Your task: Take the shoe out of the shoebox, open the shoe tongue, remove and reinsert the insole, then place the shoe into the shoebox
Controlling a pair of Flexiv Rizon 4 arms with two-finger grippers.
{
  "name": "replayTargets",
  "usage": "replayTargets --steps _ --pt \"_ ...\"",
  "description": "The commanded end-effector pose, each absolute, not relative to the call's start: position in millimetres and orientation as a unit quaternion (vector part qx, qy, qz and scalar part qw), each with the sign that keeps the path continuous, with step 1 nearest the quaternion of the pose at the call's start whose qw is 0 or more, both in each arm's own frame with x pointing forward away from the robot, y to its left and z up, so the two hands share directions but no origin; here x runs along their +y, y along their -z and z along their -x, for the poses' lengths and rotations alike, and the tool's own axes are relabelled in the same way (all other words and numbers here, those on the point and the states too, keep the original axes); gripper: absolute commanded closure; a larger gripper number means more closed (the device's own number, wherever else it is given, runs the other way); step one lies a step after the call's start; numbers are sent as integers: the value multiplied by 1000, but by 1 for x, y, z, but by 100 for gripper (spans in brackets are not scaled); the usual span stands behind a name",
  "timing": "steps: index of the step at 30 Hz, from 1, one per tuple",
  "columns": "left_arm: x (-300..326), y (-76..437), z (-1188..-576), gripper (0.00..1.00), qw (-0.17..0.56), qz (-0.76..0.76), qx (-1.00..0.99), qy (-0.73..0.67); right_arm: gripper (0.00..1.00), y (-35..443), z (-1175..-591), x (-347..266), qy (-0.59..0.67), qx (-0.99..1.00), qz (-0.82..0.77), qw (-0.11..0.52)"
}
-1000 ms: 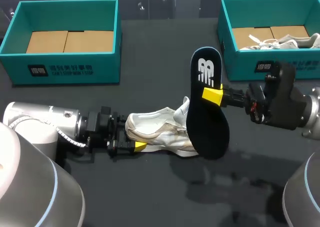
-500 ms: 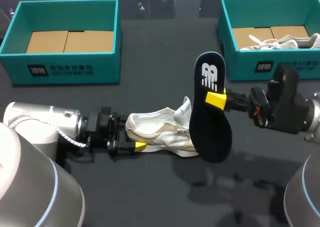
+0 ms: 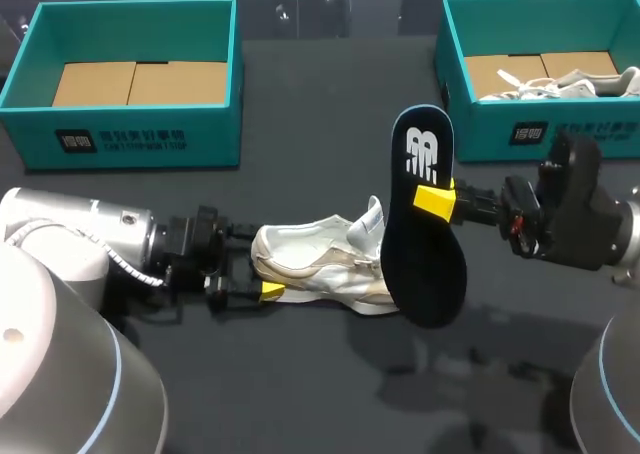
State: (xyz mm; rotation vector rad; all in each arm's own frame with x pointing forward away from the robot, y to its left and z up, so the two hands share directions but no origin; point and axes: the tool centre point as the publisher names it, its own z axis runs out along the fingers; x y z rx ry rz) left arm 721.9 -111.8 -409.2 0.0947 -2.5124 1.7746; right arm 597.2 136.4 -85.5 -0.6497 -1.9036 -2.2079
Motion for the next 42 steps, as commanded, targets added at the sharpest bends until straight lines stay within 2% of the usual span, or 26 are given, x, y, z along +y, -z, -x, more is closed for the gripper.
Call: replayTargets --steps 1,10,30,37,42 --pt "-103 393 -722 0 46 -21 -846 -531 100 83 -586 132 729 -637 244 53" --pt "-75 378 -707 0 97 23 -913 -395 100 83 -586 132 729 -637 244 53" --pt "-75 377 -706 0 105 21 -912 -395 100 83 -586 132 729 -637 244 53" --pt "-69 361 -705 0 111 9 -940 -321 100 83 -586 132 729 -637 244 53" --pt "-71 343 -703 0 96 -2 -971 -219 100 83 -586 132 729 -637 244 53"
